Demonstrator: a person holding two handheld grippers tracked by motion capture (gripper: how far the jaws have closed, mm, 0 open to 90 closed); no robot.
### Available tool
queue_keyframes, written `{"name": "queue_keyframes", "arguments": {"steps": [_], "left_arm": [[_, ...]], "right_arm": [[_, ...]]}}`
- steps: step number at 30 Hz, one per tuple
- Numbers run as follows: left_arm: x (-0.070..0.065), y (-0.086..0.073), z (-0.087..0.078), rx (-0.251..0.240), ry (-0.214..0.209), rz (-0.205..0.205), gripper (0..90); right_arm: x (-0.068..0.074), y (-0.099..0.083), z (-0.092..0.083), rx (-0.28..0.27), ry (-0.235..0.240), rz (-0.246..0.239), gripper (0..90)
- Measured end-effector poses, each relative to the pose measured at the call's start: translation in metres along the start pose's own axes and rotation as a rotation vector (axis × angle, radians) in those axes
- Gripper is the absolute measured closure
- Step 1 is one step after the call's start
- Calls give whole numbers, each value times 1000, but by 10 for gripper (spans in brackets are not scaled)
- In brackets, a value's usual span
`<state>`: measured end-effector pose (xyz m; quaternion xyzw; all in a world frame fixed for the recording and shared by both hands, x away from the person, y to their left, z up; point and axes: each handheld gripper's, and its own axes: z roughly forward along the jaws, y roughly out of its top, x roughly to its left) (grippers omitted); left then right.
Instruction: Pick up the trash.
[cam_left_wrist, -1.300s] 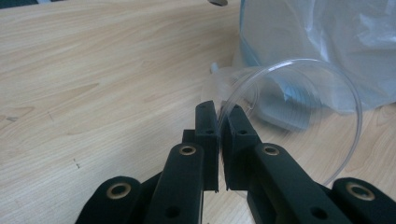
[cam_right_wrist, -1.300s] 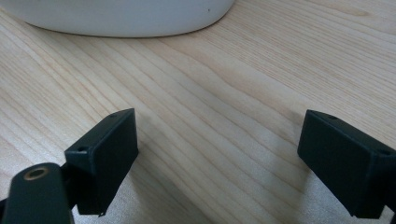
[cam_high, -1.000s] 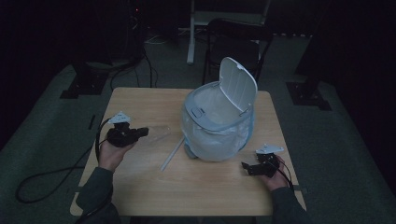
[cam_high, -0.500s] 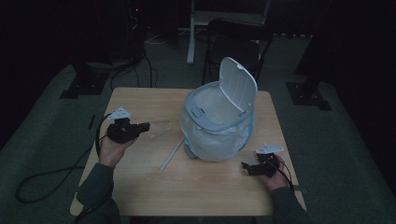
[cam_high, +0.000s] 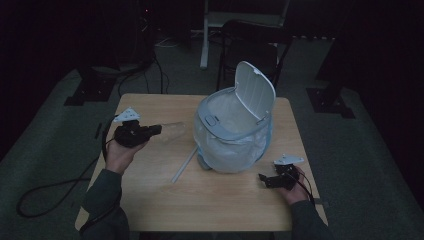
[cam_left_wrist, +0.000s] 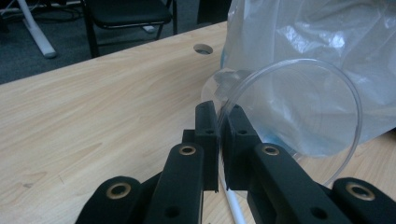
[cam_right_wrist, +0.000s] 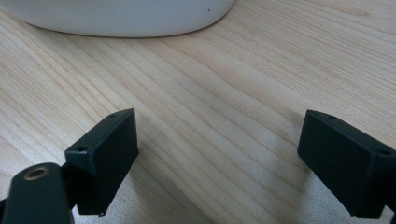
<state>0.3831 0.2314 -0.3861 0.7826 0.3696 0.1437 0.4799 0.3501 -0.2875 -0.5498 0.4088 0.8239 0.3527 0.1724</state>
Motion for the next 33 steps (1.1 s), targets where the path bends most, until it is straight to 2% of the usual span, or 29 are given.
{"name": "queue_keyframes", "arguments": {"steps": [14,25,33], "left_arm": [[-2,21,-6,-37,-3,27,872],[1,33,-10,-65,-10,25,872],[-2,42,-12,-83,-14,41,872]], "right_arm": [[0,0,0,0,0,0,113],[0,0,0,0,0,0,113],[0,0,0,0,0,0,113]]}}
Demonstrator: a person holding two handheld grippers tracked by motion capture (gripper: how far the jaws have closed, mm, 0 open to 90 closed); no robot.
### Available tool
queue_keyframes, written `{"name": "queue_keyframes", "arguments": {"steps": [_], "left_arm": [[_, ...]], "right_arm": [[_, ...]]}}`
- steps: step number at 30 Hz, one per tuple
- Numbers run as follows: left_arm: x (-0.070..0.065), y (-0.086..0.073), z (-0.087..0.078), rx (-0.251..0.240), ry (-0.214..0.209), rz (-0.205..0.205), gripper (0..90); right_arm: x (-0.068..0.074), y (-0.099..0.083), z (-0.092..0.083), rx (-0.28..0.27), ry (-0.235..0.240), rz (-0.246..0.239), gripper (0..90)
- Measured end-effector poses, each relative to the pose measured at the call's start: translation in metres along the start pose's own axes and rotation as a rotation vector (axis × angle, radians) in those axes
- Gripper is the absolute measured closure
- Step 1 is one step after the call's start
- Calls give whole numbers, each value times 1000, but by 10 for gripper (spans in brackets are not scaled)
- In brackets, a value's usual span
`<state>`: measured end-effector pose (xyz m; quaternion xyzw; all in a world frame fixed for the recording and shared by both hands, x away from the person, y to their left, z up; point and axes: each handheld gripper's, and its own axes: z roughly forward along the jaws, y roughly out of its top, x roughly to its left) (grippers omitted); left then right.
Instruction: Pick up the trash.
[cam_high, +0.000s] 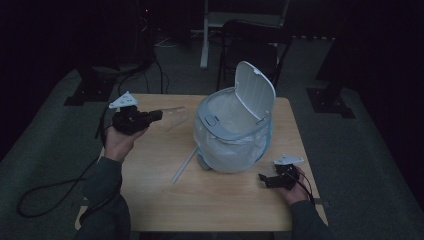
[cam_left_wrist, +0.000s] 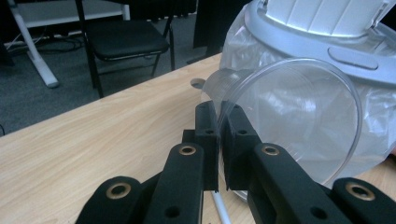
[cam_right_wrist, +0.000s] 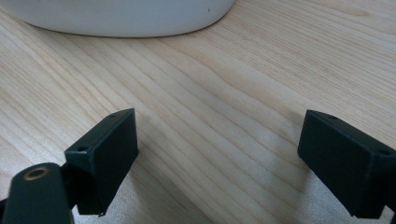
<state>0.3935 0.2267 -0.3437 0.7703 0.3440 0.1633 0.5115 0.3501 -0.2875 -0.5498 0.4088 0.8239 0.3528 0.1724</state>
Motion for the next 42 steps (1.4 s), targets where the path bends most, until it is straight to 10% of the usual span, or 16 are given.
{"name": "queue_keyframes", "arguments": {"steps": [42], "left_arm": [[-17,49,13,-76,-64,52,872]], "right_arm": [[0,0,0,0,0,0,113]]}}
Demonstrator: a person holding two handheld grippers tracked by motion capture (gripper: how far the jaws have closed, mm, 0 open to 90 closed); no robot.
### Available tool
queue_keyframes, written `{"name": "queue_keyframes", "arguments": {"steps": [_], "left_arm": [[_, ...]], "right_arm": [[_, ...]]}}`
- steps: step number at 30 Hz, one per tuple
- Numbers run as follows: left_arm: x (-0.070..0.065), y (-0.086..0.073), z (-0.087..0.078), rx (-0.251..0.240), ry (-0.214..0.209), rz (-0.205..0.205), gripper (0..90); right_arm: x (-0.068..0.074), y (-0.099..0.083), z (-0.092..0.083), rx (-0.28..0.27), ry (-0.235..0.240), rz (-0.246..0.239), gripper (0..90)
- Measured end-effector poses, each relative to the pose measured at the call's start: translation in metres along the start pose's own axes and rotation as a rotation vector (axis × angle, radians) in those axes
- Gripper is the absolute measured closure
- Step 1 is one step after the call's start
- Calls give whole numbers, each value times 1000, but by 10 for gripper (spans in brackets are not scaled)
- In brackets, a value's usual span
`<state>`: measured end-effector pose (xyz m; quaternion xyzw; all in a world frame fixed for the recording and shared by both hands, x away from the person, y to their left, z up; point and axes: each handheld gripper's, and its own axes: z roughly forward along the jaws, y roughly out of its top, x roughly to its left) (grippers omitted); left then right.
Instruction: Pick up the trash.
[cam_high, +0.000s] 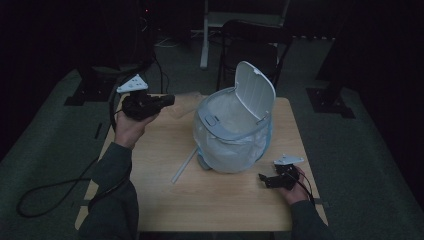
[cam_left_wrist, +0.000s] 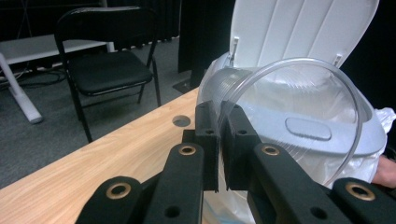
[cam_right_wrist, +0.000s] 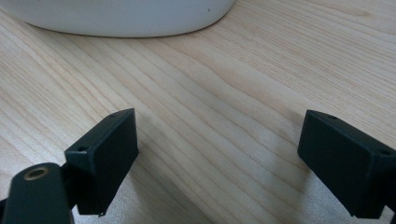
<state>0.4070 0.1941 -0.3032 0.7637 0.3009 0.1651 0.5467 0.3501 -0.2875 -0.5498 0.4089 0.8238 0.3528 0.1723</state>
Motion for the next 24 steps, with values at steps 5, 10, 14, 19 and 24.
{"name": "queue_keyframes", "arguments": {"steps": [5,10,14,19,24], "left_arm": [[-2,4,5,-8,-12,3,871],[-4,8,9,-10,-21,3,871],[-5,10,11,-9,-26,7,871],[-6,13,16,-1,-31,12,871],[-7,14,21,3,-38,10,871]], "right_arm": [[0,0,0,0,0,0,113],[0,0,0,0,0,0,113],[0,0,0,0,0,0,113],[0,0,0,0,0,0,113],[0,0,0,0,0,0,113]]}}
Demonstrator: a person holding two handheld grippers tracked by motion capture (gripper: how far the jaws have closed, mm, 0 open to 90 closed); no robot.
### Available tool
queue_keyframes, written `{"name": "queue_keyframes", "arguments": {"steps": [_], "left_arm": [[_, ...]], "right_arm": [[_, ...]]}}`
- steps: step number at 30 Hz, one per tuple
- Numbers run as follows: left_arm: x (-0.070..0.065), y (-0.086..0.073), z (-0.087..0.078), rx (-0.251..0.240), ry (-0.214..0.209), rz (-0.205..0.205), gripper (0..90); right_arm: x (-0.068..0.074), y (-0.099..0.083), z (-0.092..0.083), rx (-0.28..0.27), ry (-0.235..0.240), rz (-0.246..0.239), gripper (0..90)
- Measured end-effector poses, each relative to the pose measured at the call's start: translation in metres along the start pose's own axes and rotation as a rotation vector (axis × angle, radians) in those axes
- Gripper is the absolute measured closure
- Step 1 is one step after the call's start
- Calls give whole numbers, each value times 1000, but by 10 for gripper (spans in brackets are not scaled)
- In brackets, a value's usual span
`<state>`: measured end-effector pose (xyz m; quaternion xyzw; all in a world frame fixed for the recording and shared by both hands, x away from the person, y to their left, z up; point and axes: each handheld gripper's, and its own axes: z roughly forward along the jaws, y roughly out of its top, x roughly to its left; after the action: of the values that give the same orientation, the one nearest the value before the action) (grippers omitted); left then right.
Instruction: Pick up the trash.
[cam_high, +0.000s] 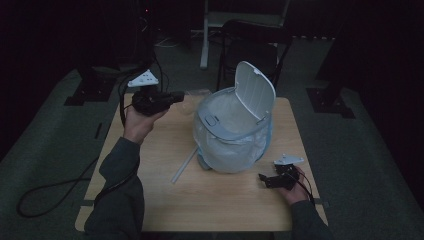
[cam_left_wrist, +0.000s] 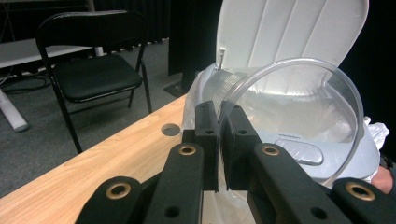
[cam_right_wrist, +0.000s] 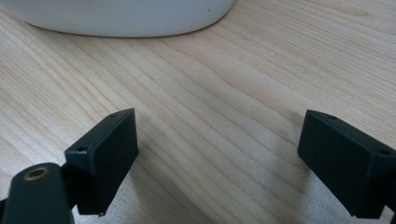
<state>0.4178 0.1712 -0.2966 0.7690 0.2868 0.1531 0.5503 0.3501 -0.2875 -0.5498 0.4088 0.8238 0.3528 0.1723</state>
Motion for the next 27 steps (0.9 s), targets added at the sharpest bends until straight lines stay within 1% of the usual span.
{"name": "queue_keyframes", "arguments": {"steps": [5,10,23,27], "left_arm": [[-2,2,5,9,-8,8,870],[-4,3,10,11,-14,8,870],[-6,7,16,15,-28,14,870],[-8,8,20,21,-36,16,870]], "right_arm": [[0,0,0,0,0,0,113],[0,0,0,0,0,0,113],[0,0,0,0,0,0,113],[0,0,0,0,0,0,113]]}}
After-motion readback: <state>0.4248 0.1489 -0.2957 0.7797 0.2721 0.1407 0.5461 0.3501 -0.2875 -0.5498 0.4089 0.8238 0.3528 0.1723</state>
